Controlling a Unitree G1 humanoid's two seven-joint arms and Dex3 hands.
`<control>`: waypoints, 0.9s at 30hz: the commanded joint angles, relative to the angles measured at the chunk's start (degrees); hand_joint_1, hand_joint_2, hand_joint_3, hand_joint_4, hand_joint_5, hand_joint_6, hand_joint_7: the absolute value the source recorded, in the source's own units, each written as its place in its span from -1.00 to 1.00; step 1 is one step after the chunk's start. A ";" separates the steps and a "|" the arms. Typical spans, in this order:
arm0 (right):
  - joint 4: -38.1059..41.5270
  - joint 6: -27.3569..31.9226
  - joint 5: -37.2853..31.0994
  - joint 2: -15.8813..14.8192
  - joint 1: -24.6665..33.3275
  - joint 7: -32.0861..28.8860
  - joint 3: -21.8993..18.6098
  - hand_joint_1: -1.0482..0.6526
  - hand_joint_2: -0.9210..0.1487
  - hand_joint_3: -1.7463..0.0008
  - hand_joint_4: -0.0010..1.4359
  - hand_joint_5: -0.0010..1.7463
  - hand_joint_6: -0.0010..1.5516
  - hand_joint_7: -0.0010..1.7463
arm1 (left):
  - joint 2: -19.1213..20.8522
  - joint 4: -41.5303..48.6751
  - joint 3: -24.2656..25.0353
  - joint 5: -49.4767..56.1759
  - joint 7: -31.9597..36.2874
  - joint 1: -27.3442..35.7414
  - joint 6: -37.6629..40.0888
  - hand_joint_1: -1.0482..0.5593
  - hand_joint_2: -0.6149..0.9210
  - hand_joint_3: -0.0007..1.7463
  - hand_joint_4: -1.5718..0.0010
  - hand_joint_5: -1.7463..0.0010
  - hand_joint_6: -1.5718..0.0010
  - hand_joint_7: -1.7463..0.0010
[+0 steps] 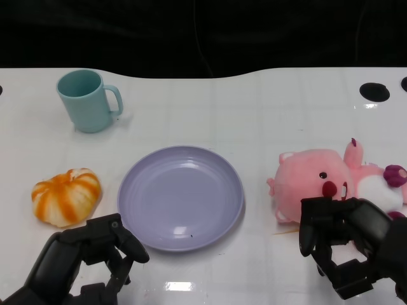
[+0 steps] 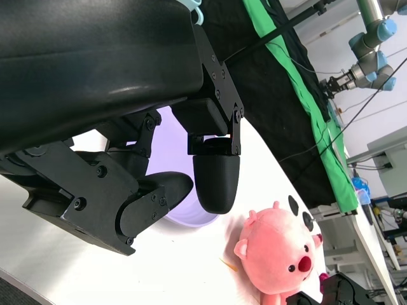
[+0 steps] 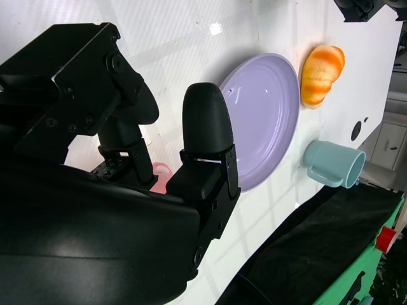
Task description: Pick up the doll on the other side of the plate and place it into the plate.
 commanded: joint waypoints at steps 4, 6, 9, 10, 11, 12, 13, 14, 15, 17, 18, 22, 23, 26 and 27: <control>0.50 -0.93 0.46 -0.51 -0.45 -0.12 -0.70 0.50 -0.20 -0.51 0.15 1.00 -0.07 0.83 | 0.84 0.21 0.37 -0.09 -0.28 -0.16 -0.09 0.19 0.55 0.19 0.02 -0.75 -0.03 -0.38; 0.43 -0.77 0.51 -0.53 -0.43 -0.08 -0.71 0.50 -0.19 -0.51 0.15 1.00 -0.07 0.84 | 0.88 0.28 0.36 0.06 -0.25 -0.16 -0.34 0.19 0.55 0.19 0.02 -0.75 -0.03 -0.38; 0.36 -0.76 0.22 -0.70 -0.41 -0.14 -0.66 0.50 -0.19 -0.51 0.15 1.00 -0.07 0.83 | 0.82 0.37 0.38 -0.34 -0.44 -0.15 -0.31 0.20 0.55 0.19 0.02 -0.76 -0.03 -0.38; 0.32 -0.79 0.02 -0.76 -0.41 -0.21 -0.61 0.49 -0.19 -0.51 0.15 1.00 -0.07 0.83 | 0.81 0.39 0.38 -0.40 -0.46 -0.13 -0.34 0.20 0.55 0.19 0.02 -0.76 -0.03 -0.38; 0.30 -0.84 -0.15 -0.82 -0.41 -0.25 -0.56 0.49 -0.19 -0.50 0.15 1.00 -0.07 0.83 | 0.82 0.36 0.38 -0.34 -0.42 -0.11 -0.32 0.19 0.55 0.19 0.02 -0.76 -0.03 -0.37; 0.18 -0.60 -0.23 -0.83 -0.42 -0.27 -0.55 0.49 -0.19 -0.50 0.15 1.00 -0.07 0.83 | 0.86 0.40 0.38 -0.16 -0.36 -0.12 -0.47 0.19 0.55 0.19 0.02 -0.76 -0.03 -0.37; 0.09 -0.37 -0.23 -0.80 -0.43 -0.26 -0.56 0.49 -0.19 -0.50 0.15 1.00 -0.07 0.83 | 0.89 0.43 0.38 -0.01 -0.28 -0.14 -0.48 0.19 0.55 0.19 0.02 -0.76 -0.03 -0.37; 0.11 -0.33 -0.19 -0.75 -0.44 -0.25 -0.58 0.49 -0.19 -0.50 0.15 1.00 -0.07 0.83 | 0.90 0.49 0.39 0.03 -0.26 -0.18 -0.53 0.18 0.55 0.19 0.02 -0.76 -0.03 -0.37; 0.24 -0.51 -0.15 -0.72 -0.47 -0.24 -0.60 0.49 -0.19 -0.50 0.15 1.00 -0.07 0.83 | 0.89 0.60 0.40 -0.03 -0.29 -0.22 -0.66 0.18 0.55 0.19 0.02 -0.76 -0.03 -0.37; 0.46 -0.64 0.02 -0.63 -0.51 -0.22 -0.67 0.49 -0.19 -0.50 0.15 1.00 -0.07 0.83 | 0.91 0.85 0.43 -0.12 -0.36 -0.30 -0.76 0.18 0.55 0.19 0.02 -0.76 -0.03 -0.37; 0.50 -0.69 0.01 -0.63 -0.51 -0.24 -0.68 0.49 -0.19 -0.50 0.15 1.00 -0.07 0.83 | 0.93 0.94 0.44 -0.16 -0.40 -0.33 -0.82 0.18 0.55 0.19 0.02 -0.76 -0.03 -0.37; 0.41 -0.52 0.21 -0.56 -0.43 -0.19 -0.73 0.49 -0.19 -0.50 0.15 1.00 -0.07 0.82 | 0.90 1.06 0.42 -0.30 -0.47 -0.34 -0.92 0.18 0.55 0.18 0.02 -0.75 -0.04 -0.36; 0.44 -0.66 0.21 -0.55 -0.41 -0.21 -0.73 0.49 -0.19 -0.50 0.15 1.00 -0.07 0.82 | 0.89 1.06 0.42 -0.32 -0.47 -0.33 -0.91 0.18 0.55 0.18 0.02 -0.75 -0.04 -0.36; 0.68 -1.14 0.10 -0.64 -0.38 -0.24 -0.74 0.49 -0.19 -0.50 0.15 1.00 -0.07 0.82 | 0.85 1.14 0.40 -0.59 -0.60 -0.30 -0.96 0.18 0.55 0.18 0.02 -0.75 -0.04 -0.36; 0.76 -1.20 0.09 -0.68 -0.40 -0.24 -0.78 0.49 -0.19 -0.50 0.15 1.00 -0.07 0.82 | 0.85 1.14 0.40 -0.49 -0.54 -0.29 -1.05 0.18 0.56 0.18 0.02 -0.75 -0.04 -0.36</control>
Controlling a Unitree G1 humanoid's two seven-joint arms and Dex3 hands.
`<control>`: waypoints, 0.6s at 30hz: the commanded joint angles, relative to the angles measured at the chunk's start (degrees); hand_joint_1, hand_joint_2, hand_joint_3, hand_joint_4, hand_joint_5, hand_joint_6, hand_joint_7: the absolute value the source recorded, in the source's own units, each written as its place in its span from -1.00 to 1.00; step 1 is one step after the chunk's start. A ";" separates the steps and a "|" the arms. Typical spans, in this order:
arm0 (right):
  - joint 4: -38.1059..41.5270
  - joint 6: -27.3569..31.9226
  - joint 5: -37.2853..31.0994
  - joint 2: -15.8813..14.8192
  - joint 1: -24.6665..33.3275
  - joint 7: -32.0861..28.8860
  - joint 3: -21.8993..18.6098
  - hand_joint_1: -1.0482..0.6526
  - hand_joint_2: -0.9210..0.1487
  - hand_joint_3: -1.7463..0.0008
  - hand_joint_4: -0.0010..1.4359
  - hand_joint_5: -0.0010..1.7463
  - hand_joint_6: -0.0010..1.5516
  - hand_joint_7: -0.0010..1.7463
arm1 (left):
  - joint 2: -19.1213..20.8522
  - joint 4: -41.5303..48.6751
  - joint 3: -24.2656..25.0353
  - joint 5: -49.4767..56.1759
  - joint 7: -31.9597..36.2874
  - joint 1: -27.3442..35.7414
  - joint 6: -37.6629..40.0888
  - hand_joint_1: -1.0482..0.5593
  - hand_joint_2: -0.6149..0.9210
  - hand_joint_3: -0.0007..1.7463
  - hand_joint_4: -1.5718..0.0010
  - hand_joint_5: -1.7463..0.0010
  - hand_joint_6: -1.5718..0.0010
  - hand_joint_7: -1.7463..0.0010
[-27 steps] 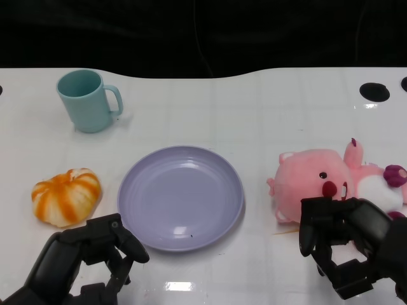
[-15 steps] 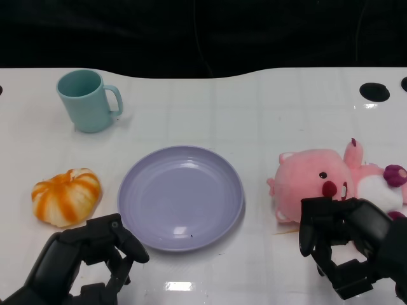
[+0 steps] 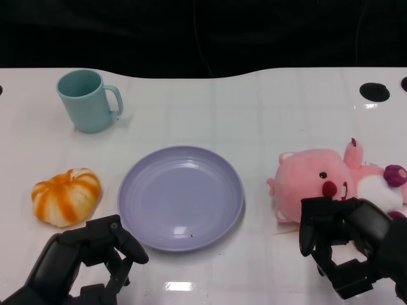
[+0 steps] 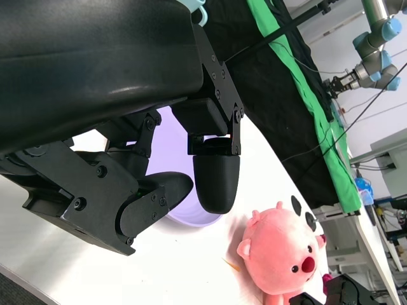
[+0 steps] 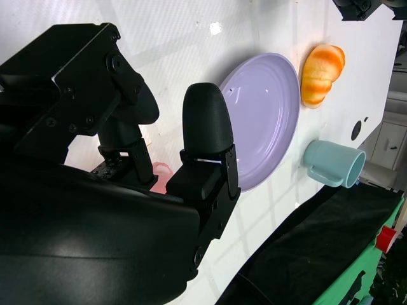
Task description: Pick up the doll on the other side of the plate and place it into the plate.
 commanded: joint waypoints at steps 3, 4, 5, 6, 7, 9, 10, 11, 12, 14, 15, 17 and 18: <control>0.46 -0.66 0.11 -0.64 -0.44 -0.44 -0.95 0.48 -0.20 -0.47 0.10 1.00 -0.09 0.79 | 0.90 0.26 0.37 -0.15 -0.42 -0.17 -0.83 0.18 0.55 0.18 0.02 -0.75 -0.04 -0.36; 0.64 -0.96 0.11 -0.55 -0.49 -0.66 -1.08 0.48 -0.22 -0.45 0.06 0.98 -0.11 0.76 | 0.93 0.23 0.37 -0.05 -0.38 -0.17 -0.78 0.18 0.55 0.18 0.02 -0.75 -0.04 -0.36; 0.84 -1.40 0.04 -0.49 -0.53 -0.91 -1.19 0.46 -0.25 -0.38 0.00 0.88 -0.13 0.64 | 0.97 0.22 0.37 0.02 -0.37 -0.17 -0.78 0.18 0.55 0.19 0.02 -0.76 -0.04 -0.36; 1.03 -1.94 -0.17 -0.45 -0.53 -1.23 -1.27 0.45 -0.28 -0.33 -0.02 0.82 -0.13 0.57 | 1.00 0.26 0.38 0.05 -0.39 -0.16 -0.85 0.18 0.55 0.19 0.02 -0.76 -0.04 -0.36; 1.14 -2.52 -0.50 -0.29 -0.54 -1.87 -1.37 0.44 -0.31 -0.28 -0.04 0.76 -0.13 0.49 | 1.02 0.41 0.40 -0.04 -0.45 -0.20 -1.02 0.18 0.55 0.19 0.02 -0.76 -0.04 -0.36; 0.93 -2.70 -0.81 0.06 -0.55 -3.00 -1.59 0.40 -0.36 -0.14 -0.11 0.62 -0.19 0.32 | 1.02 0.57 0.44 -0.25 -0.57 -0.24 -1.14 0.17 0.55 0.19 0.03 -0.75 -0.04 -0.37; 0.77 -2.60 -0.79 0.21 -0.55 -3.42 -1.68 0.39 -0.39 -0.09 -0.15 0.57 -0.22 0.25 | 1.02 0.60 0.45 -0.29 -0.58 -0.25 -1.16 0.17 0.55 0.19 0.03 -0.75 -0.03 -0.37; 0.61 -2.82 -1.19 0.34 -0.56 -4.22 -1.77 0.39 -0.41 -0.05 -0.19 0.54 -0.24 0.20 | 1.03 0.65 0.46 -0.21 -0.53 -0.28 -1.22 0.17 0.55 0.18 0.03 -0.75 -0.03 -0.37; 0.54 -3.04 -1.49 0.40 -0.56 -4.82 -1.80 0.36 -0.45 0.07 -0.25 0.45 -0.30 0.08 | 1.04 0.71 0.46 -0.14 -0.49 -0.31 -1.28 0.16 0.55 0.18 0.02 -0.75 -0.03 -0.37; 0.20 -3.15 -2.32 0.74 -0.57 -6.29 -1.98 0.33 -0.51 0.21 -0.30 0.32 -0.34 -0.09 | 1.00 0.74 0.45 -0.05 -0.40 -0.34 -1.26 0.16 0.55 0.18 0.02 -0.75 -0.03 -0.37; -0.03 -3.04 -2.64 1.02 -0.59 -6.99 -2.14 0.32 -0.56 0.30 -0.33 0.23 -0.36 -0.19 | 1.00 0.69 0.44 0.03 -0.33 -0.31 -1.12 0.17 0.55 0.18 0.02 -0.75 -0.04 -0.37; -0.28 -3.14 -3.07 1.58 -0.66 -8.20 -2.48 0.29 -0.65 0.47 -0.43 0.06 -0.43 -0.41 | 1.00 0.69 0.44 0.00 -0.35 -0.31 -1.01 0.17 0.55 0.18 0.02 -0.75 -0.04 -0.37; -0.39 -3.10 -3.41 1.72 -0.69 -8.69 -2.52 0.27 -0.70 0.55 -0.48 0.02 -0.45 -0.48 | 1.00 0.73 0.44 0.00 -0.35 -0.33 -1.01 0.17 0.55 0.18 0.02 -0.75 -0.04 -0.37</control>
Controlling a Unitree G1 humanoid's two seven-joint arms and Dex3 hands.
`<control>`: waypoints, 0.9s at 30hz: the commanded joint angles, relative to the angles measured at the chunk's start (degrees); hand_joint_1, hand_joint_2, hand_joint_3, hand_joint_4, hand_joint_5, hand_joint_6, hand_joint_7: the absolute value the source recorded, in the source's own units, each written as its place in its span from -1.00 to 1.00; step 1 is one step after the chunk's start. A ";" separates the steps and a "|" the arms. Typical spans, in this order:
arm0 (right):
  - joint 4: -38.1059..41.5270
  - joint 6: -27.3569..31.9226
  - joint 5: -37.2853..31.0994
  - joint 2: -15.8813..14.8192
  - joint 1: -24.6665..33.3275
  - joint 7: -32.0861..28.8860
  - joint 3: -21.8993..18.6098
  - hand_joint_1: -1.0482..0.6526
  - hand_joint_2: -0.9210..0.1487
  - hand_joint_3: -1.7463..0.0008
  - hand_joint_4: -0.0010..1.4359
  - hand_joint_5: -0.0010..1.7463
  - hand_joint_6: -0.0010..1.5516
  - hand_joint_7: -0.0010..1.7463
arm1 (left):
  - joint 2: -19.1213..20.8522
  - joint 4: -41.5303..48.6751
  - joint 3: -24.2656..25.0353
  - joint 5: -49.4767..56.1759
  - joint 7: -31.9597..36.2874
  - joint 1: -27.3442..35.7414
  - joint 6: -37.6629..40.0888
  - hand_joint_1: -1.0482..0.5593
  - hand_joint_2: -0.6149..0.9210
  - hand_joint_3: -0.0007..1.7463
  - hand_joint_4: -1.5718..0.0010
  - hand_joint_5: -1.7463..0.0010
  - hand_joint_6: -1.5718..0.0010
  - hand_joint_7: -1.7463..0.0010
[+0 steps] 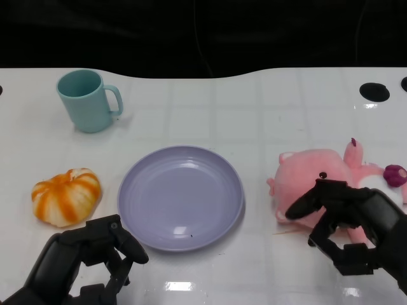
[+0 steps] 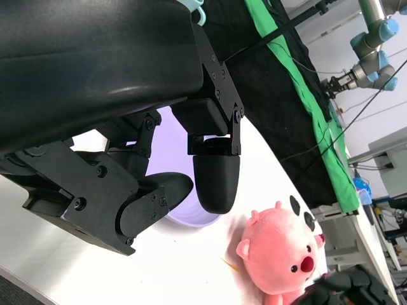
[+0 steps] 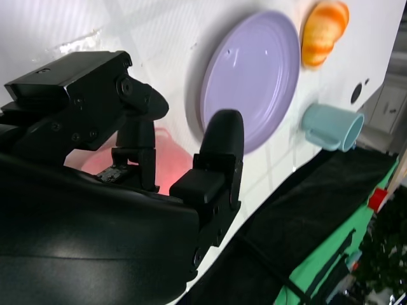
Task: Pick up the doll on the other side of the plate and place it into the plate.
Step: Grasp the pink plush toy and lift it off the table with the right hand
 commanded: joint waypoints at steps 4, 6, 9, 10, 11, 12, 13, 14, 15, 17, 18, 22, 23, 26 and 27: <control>-0.94 -1.93 -5.15 -1.14 -0.79 -3.51 -0.57 0.09 -0.86 0.80 -0.71 -0.15 -0.59 -0.75 | 0.93 0.10 0.38 -0.09 -0.37 -0.15 -0.28 0.17 0.55 0.18 0.02 -0.74 -0.04 -0.37; -1.17 -1.66 -7.05 -1.57 -0.96 -4.10 -0.72 0.00 -0.92 0.89 -0.84 -0.25 -0.68 -0.85 | 0.90 0.05 0.36 -0.12 -0.37 -0.11 -0.23 0.16 0.56 0.18 0.02 -0.75 -0.04 -0.37; -1.03 -1.78 -9.38 -2.05 -1.50 -5.08 -1.10 -0.07 -0.94 0.94 -0.95 -0.32 -0.76 -0.91 | 0.94 0.10 0.36 0.01 -0.33 -0.12 -0.38 0.17 0.56 0.17 0.02 -0.75 -0.03 -0.37; -0.95 -1.52 -10.30 -2.14 -1.75 -5.64 -1.31 -0.08 -0.94 0.95 -0.97 -0.33 -0.78 -0.92 | 0.95 0.20 0.38 0.00 -0.34 -0.15 -0.53 0.17 0.56 0.17 0.02 -0.75 -0.03 -0.37; -0.92 -1.14 -11.64 -2.34 -1.98 -6.31 -1.41 -0.10 -0.93 0.96 -0.99 -0.38 -0.81 -0.94 | 0.91 0.19 0.40 -0.12 -0.36 -0.14 -0.45 0.18 0.56 0.17 0.02 -0.75 -0.03 -0.37; -0.84 -0.92 -12.76 -2.44 -2.14 -6.91 -1.50 -0.15 -0.93 0.97 -0.99 -0.42 -0.83 -0.95 | 0.88 0.13 0.41 -0.21 -0.37 -0.13 -0.28 0.18 0.56 0.17 0.02 -0.75 -0.04 -0.37; -0.65 -0.98 -13.53 -2.43 -2.25 -7.48 -1.65 -0.17 -0.92 0.98 -1.00 -0.43 -0.83 -0.95 | 0.87 0.07 0.42 -0.22 -0.35 -0.11 -0.15 0.18 0.56 0.17 0.01 -0.75 -0.04 -0.37; -0.37 -1.28 -14.90 -2.60 -2.31 -8.43 -1.67 -0.18 -0.91 0.98 -1.00 -0.44 -0.83 -0.96 | 0.90 -0.08 0.41 -0.12 -0.32 -0.06 0.03 0.17 0.56 0.17 0.01 -0.75 -0.04 -0.37; -0.20 -1.46 -16.17 -2.71 -2.31 -9.30 -1.64 -0.22 -0.90 0.99 -1.00 -0.46 -0.82 -0.95 | 0.93 -0.18 0.40 -0.08 -0.33 -0.02 0.15 0.17 0.56 0.17 0.01 -0.75 -0.04 -0.37; -0.05 -1.58 -17.64 -2.78 -2.31 -10.23 -1.54 -0.25 -0.90 0.99 -1.00 -0.48 -0.81 -0.95 | 0.96 -0.28 0.38 -0.07 -0.35 0.01 0.25 0.17 0.56 0.17 0.02 -0.75 -0.04 -0.36; -0.20 -1.17 -19.88 -2.85 -2.23 -11.58 -1.17 -0.27 -0.89 0.99 -1.00 -0.48 -0.80 -0.94 | 0.92 -0.28 0.37 -0.17 -0.39 0.02 0.27 0.17 0.56 0.17 0.02 -0.75 -0.04 -0.36; -1.92 2.88 -28.58 -3.40 -1.92 -13.16 0.48 -0.31 -0.87 0.99 -1.00 -0.55 -0.80 -0.95 | 0.89 -0.15 0.28 -0.11 -0.40 0.00 0.06 0.17 0.56 0.17 0.02 -0.75 -0.04 -0.36; -2.21 3.42 -29.56 -3.30 -1.90 -13.08 0.59 -0.31 -0.87 0.99 -1.00 -0.57 -0.80 -0.96 | 0.84 -0.17 0.26 -0.17 -0.41 0.01 0.13 0.17 0.56 0.17 0.02 -0.75 -0.04 -0.36; -2.65 3.85 -30.74 -3.16 -1.89 -12.84 0.64 -0.30 -0.83 1.00 -1.00 -0.57 -0.79 -0.95 | 0.73 0.04 0.20 -0.30 -0.44 -0.06 -0.20 0.17 0.55 0.17 0.02 -0.75 -0.04 -0.37; -2.71 3.90 -31.01 -3.21 -1.89 -12.74 0.65 -0.31 -0.83 1.00 -1.00 -0.56 -0.79 -0.95 | 0.73 0.09 0.18 -0.20 -0.39 -0.07 -0.37 0.17 0.55 0.17 0.02 -0.75 -0.04 -0.36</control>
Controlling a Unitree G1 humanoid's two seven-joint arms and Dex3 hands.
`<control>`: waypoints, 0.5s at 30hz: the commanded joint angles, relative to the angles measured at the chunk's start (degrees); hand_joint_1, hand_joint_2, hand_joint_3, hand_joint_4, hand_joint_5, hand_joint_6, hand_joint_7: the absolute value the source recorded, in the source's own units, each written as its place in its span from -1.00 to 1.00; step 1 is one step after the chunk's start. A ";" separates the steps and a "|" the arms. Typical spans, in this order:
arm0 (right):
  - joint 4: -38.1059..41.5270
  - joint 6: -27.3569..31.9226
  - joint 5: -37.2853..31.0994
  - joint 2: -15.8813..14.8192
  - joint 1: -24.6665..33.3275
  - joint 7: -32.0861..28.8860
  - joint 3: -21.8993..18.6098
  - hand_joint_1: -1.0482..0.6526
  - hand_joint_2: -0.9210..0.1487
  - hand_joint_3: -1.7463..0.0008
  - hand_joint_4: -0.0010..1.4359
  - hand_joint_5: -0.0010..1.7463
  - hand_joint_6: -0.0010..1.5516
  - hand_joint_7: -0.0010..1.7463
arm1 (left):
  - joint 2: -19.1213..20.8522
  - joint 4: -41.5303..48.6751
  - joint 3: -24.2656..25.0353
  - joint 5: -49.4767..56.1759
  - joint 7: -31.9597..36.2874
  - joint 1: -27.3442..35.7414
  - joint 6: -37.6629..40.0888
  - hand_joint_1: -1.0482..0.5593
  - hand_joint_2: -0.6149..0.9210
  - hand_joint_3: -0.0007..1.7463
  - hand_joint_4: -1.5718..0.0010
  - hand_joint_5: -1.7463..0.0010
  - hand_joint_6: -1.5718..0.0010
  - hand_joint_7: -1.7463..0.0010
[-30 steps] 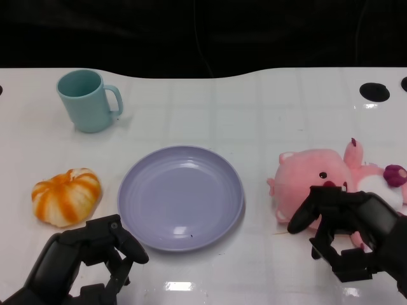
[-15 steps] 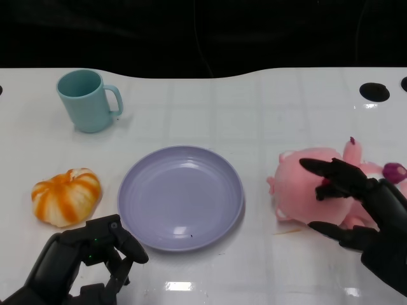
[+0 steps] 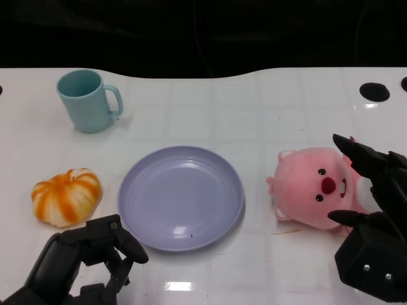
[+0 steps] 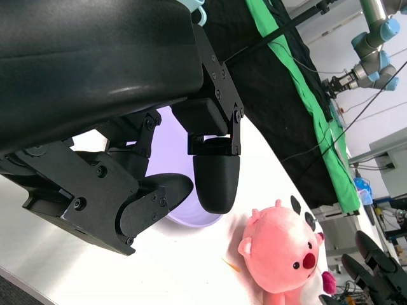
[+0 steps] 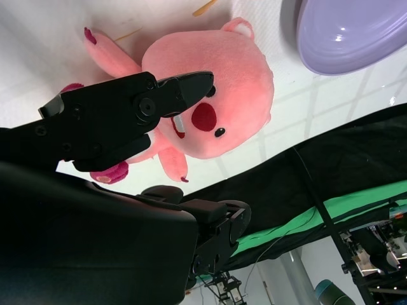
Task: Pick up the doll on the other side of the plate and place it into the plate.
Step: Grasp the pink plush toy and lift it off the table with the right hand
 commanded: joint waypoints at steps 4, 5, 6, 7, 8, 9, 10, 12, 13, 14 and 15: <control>-2.00 1.74 -2.29 -1.16 0.19 0.33 -0.10 -0.34 -0.83 1.00 -1.00 -0.55 -0.79 -0.96 | 0.68 -0.46 0.13 -0.10 -0.30 0.20 -0.01 0.16 0.56 0.17 0.02 -0.75 -0.04 -0.36; -2.53 2.37 -2.83 -1.49 0.13 0.96 -0.06 -0.34 -0.83 1.00 -1.00 -0.55 -0.79 -0.96 | 0.70 -0.41 0.12 -0.10 -0.33 0.15 -0.07 0.16 0.56 0.17 0.02 -0.75 -0.04 -0.36; -3.21 3.39 -3.31 -1.82 0.03 2.08 -0.03 -0.35 -0.84 1.00 -1.00 -0.56 -0.79 -0.96 | 0.72 -0.38 0.11 -0.16 -0.38 0.11 -0.04 0.15 0.56 0.17 0.02 -0.75 -0.04 -0.36; -3.81 4.33 -3.82 -2.15 -0.08 3.22 0.01 -0.36 -0.85 0.99 -1.00 -0.59 -0.79 -0.96 | 0.73 -0.37 0.11 -0.20 -0.42 0.08 0.01 0.15 0.56 0.17 0.02 -0.76 -0.04 -0.36; -4.60 5.98 -4.83 -2.68 -0.35 5.11 0.27 -0.36 -0.85 0.99 -1.00 -0.60 -0.79 -0.97 | 0.74 -0.33 0.11 -0.23 -0.44 0.03 0.01 0.15 0.56 0.17 0.02 -0.76 -0.04 -0.36; -5.16 7.17 -5.56 -2.97 -0.54 6.43 0.47 -0.38 -0.87 0.99 -1.00 -0.62 -0.81 -0.97 | 0.75 -0.31 0.11 -0.24 -0.45 0.01 0.01 0.15 0.56 0.17 0.03 -0.76 -0.04 -0.36; -5.64 8.18 -6.33 -3.40 -0.77 7.77 0.71 -0.38 -0.88 0.99 -1.00 -0.64 -0.81 -0.98 | 0.71 -0.34 0.09 -0.23 -0.42 0.00 0.05 0.15 0.55 0.17 0.03 -0.76 -0.04 -0.37; -6.43 9.69 -7.63 -4.11 -1.15 10.03 1.16 -0.39 -0.88 0.99 -1.00 -0.65 -0.80 -0.97 | 0.65 -0.35 0.04 -0.26 -0.40 -0.03 0.12 0.16 0.55 0.18 0.03 -0.76 -0.04 -0.37; -6.72 10.21 -8.21 -4.39 -1.31 10.92 1.36 -0.39 -0.88 0.99 -0.99 -0.64 -0.80 -0.97 | 0.64 -0.39 0.02 -0.22 -0.38 -0.02 0.21 0.16 0.55 0.18 0.03 -0.76 -0.04 -0.36; -7.08 11.00 -9.11 -4.75 -1.54 12.14 1.70 -0.39 -0.88 0.99 -0.99 -0.64 -0.79 -0.97 | 0.59 -0.52 0.00 -0.17 -0.30 0.01 0.41 0.16 0.56 0.18 0.03 -0.76 -0.04 -0.36; -7.36 11.69 -10.27 -5.15 -1.82 13.18 2.11 -0.41 -0.88 0.99 -0.99 -0.64 -0.79 -0.97 | 0.58 -0.67 -0.03 -0.15 -0.27 0.03 0.62 0.16 0.55 0.18 0.03 -0.76 -0.04 -0.36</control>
